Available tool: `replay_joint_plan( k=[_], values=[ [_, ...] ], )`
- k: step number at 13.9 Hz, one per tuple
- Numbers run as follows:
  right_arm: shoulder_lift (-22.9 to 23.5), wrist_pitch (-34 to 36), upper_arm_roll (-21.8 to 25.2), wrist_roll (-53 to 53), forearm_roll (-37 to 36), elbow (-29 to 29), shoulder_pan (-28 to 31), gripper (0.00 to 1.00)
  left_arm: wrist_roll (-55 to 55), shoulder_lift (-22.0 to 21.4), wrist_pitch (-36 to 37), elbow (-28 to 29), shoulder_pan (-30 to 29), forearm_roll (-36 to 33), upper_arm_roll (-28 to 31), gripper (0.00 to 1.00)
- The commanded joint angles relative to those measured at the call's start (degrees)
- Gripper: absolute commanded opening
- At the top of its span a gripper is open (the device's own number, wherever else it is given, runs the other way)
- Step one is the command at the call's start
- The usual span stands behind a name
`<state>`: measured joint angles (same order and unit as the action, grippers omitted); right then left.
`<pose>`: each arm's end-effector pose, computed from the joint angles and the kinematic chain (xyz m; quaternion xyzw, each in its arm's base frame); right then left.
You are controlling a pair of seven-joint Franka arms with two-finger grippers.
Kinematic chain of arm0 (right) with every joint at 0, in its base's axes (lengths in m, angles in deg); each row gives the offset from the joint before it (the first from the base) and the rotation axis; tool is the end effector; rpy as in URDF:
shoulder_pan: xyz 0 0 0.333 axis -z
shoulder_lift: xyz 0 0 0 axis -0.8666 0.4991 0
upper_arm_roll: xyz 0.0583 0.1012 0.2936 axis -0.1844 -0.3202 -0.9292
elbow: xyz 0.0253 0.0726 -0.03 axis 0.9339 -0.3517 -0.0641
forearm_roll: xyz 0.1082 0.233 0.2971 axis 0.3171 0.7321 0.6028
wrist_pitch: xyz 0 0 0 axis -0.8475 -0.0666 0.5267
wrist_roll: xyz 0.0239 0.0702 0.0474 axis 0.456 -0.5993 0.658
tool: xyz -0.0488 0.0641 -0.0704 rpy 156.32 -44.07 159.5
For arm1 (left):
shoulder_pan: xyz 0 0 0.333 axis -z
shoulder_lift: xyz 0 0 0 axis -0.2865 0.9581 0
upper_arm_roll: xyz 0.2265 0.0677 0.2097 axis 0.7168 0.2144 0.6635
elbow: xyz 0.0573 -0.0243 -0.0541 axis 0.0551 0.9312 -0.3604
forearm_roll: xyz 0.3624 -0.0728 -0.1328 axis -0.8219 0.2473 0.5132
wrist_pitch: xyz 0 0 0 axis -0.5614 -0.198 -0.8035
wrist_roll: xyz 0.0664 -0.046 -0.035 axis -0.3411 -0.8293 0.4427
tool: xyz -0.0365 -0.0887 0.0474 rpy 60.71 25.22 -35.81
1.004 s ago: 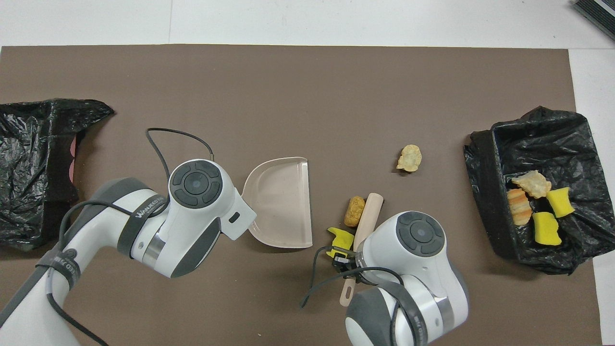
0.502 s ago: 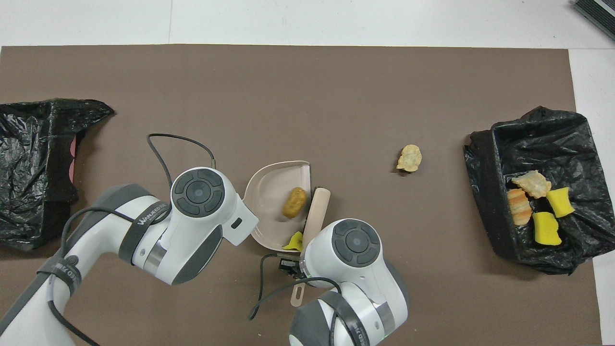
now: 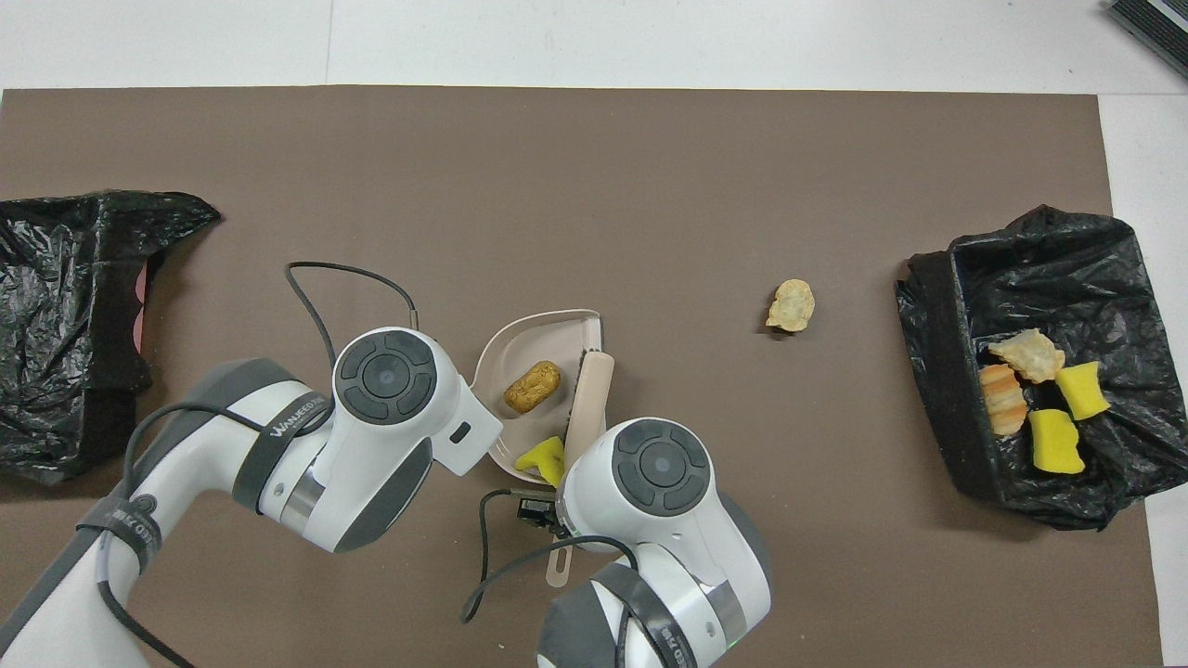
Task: Sweep and dump trash in bin
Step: 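Sweep the pieces into the dustpan held by the left gripper, then reach the right gripper toward the rock while the left gripper holds the dustpan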
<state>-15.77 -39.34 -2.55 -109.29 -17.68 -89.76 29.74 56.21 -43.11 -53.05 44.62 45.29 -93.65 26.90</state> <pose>0.3972 0.3849 0.3639 -0.9846 0.0913 0.1219 0.0862 0.4719 -0.2724 0.3530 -0.7090 0.7027 0.0383 0.0467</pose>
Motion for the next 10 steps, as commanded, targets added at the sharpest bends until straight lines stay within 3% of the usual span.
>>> replay_joint_plan(
  k=[1, 7, 10],
  values=[
    [-0.9, 2.9, 0.1, 1.1, -6.0, 1.2, 0.9, 0.0, -1.2, -0.5, -1.9, 0.9, -0.9, -1.3, 0.4, 0.0],
    [0.1, 5.5, 0.2, 8.3, -17.5, 2.8, 5.0, 0.0, -1.6, -0.3, -2.5, 1.0, -2.2, -0.7, 0.4, 0.0],
    [3.1, 7.8, 0.1, 16.0, -22.2, 6.7, 13.0, 0.0, -1.3, 1.1, -3.8, -0.2, -4.7, 0.3, 0.3, 0.0]
  ],
)
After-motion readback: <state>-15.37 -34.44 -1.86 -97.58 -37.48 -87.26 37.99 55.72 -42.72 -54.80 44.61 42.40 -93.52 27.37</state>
